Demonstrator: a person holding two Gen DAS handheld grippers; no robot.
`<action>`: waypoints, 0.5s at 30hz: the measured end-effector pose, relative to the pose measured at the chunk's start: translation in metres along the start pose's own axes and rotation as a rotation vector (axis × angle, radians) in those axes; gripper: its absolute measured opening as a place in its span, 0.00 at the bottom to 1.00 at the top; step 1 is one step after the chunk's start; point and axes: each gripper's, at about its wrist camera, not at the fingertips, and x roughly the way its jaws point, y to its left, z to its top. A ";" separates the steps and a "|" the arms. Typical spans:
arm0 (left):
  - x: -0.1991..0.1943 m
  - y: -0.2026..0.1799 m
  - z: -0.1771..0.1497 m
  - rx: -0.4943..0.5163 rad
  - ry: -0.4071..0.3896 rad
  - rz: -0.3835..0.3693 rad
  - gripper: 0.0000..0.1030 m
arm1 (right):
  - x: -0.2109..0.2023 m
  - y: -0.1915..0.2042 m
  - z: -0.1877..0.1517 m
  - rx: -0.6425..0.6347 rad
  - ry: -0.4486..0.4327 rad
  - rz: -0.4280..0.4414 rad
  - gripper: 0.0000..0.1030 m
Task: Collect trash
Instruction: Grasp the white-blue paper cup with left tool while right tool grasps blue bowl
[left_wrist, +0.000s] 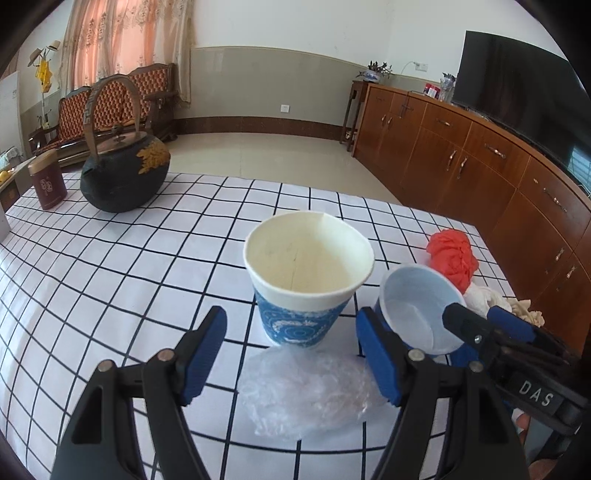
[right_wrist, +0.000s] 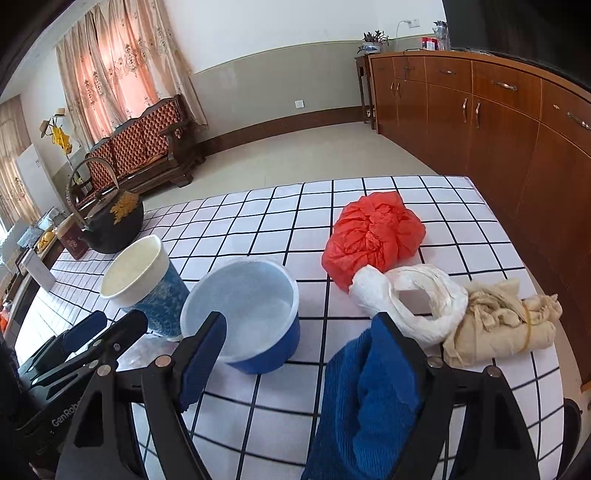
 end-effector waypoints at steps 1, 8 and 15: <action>0.003 -0.001 0.000 0.005 0.005 -0.001 0.72 | 0.004 0.000 0.002 -0.004 0.004 -0.004 0.80; 0.019 -0.005 0.004 0.007 0.037 -0.015 0.72 | 0.022 -0.001 0.007 -0.004 0.035 -0.001 0.79; 0.028 -0.003 0.008 -0.010 0.042 -0.020 0.72 | 0.035 0.000 0.008 -0.009 0.063 0.015 0.67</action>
